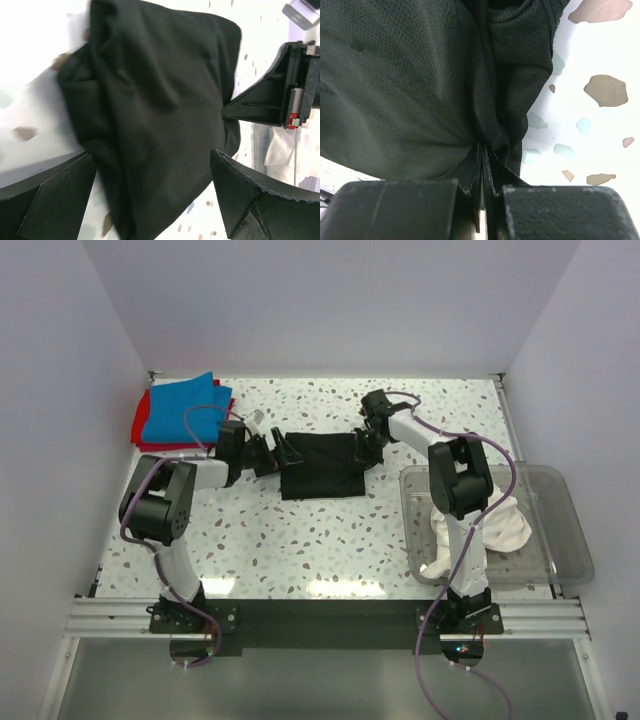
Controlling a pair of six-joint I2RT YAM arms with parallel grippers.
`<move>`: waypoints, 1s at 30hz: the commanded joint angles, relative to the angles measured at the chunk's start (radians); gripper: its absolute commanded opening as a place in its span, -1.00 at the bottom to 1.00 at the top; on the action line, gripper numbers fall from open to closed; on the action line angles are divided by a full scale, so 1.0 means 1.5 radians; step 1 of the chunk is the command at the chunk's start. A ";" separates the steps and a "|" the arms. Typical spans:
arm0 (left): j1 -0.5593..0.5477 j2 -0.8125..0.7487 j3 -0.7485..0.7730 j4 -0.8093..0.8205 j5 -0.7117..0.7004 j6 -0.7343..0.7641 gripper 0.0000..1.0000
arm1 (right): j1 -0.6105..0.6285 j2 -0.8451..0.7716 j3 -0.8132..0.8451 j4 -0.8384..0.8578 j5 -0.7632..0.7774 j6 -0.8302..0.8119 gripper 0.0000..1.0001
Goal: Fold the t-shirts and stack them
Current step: Neatly place the folded tshirt to the corner
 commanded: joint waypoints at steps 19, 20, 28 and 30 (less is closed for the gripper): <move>-0.176 0.197 0.166 -0.175 -0.188 -0.070 0.17 | 0.004 -0.025 -0.108 0.038 0.012 -0.001 -1.00; -0.177 0.200 0.172 -0.185 -0.196 -0.063 0.04 | 0.004 -0.026 -0.110 0.039 0.011 -0.002 -1.00; -0.177 0.197 0.200 -0.235 -0.230 -0.042 -1.00 | 0.005 -0.051 -0.120 0.040 0.011 -0.002 -1.00; -0.175 0.182 0.210 -0.261 -0.246 -0.015 -1.00 | 0.006 -0.056 -0.119 0.032 0.010 -0.004 -1.00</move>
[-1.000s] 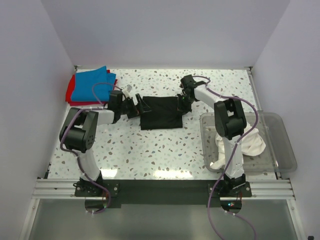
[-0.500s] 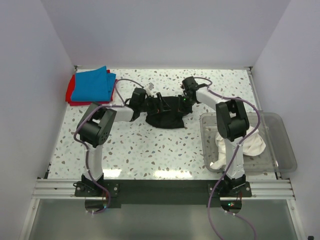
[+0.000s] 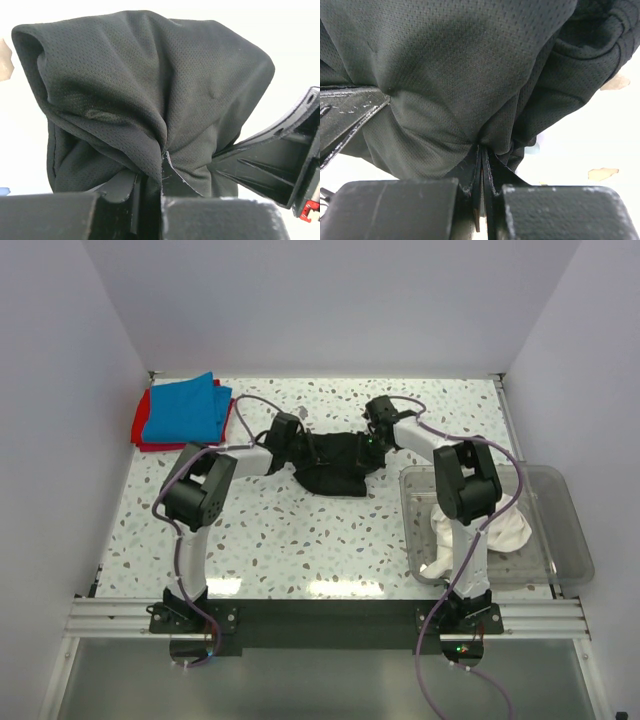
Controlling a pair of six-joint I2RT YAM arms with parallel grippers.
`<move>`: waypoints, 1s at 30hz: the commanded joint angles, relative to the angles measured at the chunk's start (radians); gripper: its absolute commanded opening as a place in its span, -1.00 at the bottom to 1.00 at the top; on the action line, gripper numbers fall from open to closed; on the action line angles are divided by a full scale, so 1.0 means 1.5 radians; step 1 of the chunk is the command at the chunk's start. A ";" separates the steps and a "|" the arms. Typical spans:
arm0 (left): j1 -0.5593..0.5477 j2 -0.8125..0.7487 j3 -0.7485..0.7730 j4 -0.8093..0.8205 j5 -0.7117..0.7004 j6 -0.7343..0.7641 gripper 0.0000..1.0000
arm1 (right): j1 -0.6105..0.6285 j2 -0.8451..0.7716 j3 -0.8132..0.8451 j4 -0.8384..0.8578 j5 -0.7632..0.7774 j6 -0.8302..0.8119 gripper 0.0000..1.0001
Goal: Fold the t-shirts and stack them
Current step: Neatly place the folded tshirt to the corner
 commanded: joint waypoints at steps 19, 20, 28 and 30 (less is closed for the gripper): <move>0.124 -0.157 0.204 -0.430 -0.192 0.393 -1.00 | 0.005 -0.095 -0.041 -0.102 0.033 -0.049 0.35; 0.124 -0.163 0.214 -0.438 -0.209 0.423 -1.00 | 0.005 -0.094 -0.042 -0.102 0.032 -0.051 0.35; 0.169 -0.155 0.366 -0.488 -0.251 0.510 -1.00 | 0.005 -0.090 -0.051 -0.102 0.021 -0.064 0.35; 0.195 -0.138 0.417 -0.505 -0.233 0.518 -1.00 | 0.005 -0.091 -0.057 -0.100 0.020 -0.066 0.35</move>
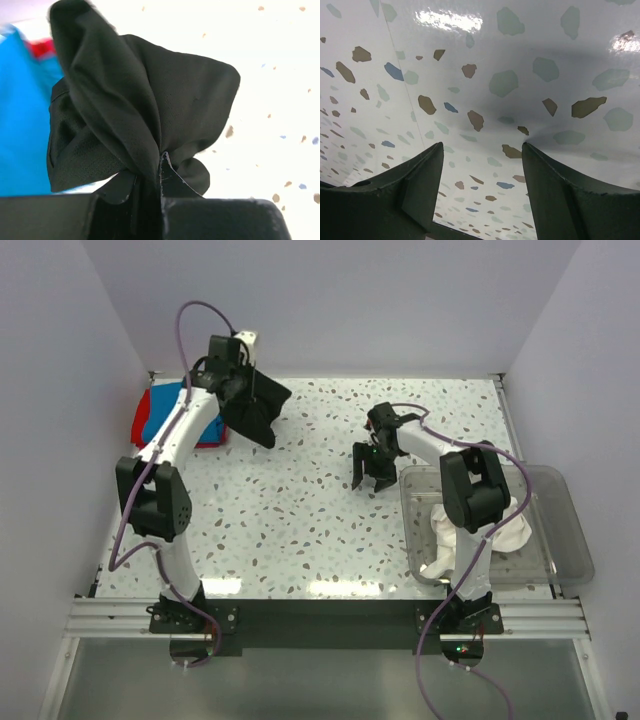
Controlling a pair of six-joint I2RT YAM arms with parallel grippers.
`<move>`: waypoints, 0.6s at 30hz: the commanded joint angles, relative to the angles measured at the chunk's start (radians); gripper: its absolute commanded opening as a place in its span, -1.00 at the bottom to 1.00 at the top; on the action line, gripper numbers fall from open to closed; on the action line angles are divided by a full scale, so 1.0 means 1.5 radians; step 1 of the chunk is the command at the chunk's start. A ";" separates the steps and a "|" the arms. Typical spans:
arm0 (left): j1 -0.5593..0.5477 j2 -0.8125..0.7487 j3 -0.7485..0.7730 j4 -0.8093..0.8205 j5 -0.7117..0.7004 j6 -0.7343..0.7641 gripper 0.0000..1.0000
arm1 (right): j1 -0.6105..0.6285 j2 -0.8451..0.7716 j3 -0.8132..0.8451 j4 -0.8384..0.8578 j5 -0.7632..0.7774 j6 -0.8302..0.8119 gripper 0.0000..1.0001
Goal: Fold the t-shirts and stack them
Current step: Neatly place the folded tshirt to the corner
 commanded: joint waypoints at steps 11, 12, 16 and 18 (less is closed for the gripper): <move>0.186 0.076 0.275 -0.092 0.095 0.093 -1.00 | -0.001 -0.040 -0.035 -0.008 -0.009 -0.017 0.35; 0.200 0.081 0.272 -0.090 0.106 0.094 -1.00 | 0.000 -0.040 -0.034 -0.010 -0.009 -0.016 0.35; 0.233 0.090 0.246 -0.077 0.131 0.091 -1.00 | 0.000 -0.042 -0.025 -0.014 -0.009 -0.017 0.36; 0.250 0.100 0.230 -0.068 0.142 0.090 -1.00 | -0.001 -0.040 -0.020 -0.020 -0.009 -0.018 0.36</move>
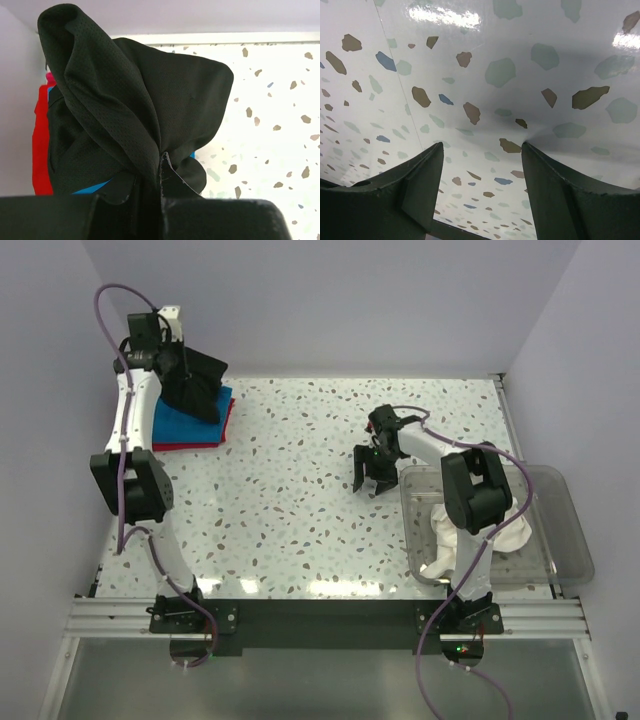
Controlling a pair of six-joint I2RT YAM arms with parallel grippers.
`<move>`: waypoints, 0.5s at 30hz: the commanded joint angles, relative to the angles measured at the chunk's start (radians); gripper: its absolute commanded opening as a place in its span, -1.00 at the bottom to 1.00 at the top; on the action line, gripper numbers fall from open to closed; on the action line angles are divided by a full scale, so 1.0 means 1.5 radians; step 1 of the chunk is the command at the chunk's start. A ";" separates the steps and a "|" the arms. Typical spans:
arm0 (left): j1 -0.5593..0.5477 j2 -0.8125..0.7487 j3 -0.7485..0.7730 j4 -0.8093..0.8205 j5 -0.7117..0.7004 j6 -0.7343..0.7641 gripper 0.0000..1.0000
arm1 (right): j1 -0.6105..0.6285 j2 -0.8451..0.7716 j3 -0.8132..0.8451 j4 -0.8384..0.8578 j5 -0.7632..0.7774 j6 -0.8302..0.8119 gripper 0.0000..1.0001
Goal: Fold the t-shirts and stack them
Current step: Neatly place the folded tshirt to the corner
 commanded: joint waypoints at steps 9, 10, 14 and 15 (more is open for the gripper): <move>0.076 0.069 -0.014 0.039 0.042 0.021 -1.00 | -0.001 -0.051 0.023 -0.035 -0.005 -0.009 0.36; 0.079 0.074 -0.011 0.039 0.039 0.021 -1.00 | -0.001 -0.054 0.023 -0.035 -0.005 -0.007 0.36; 0.088 0.111 0.034 0.023 -0.066 0.011 -0.17 | -0.001 -0.070 0.024 -0.043 -0.008 -0.004 0.36; 0.088 0.115 0.045 0.017 -0.106 0.005 0.25 | -0.001 -0.075 0.026 -0.045 -0.009 -0.002 0.36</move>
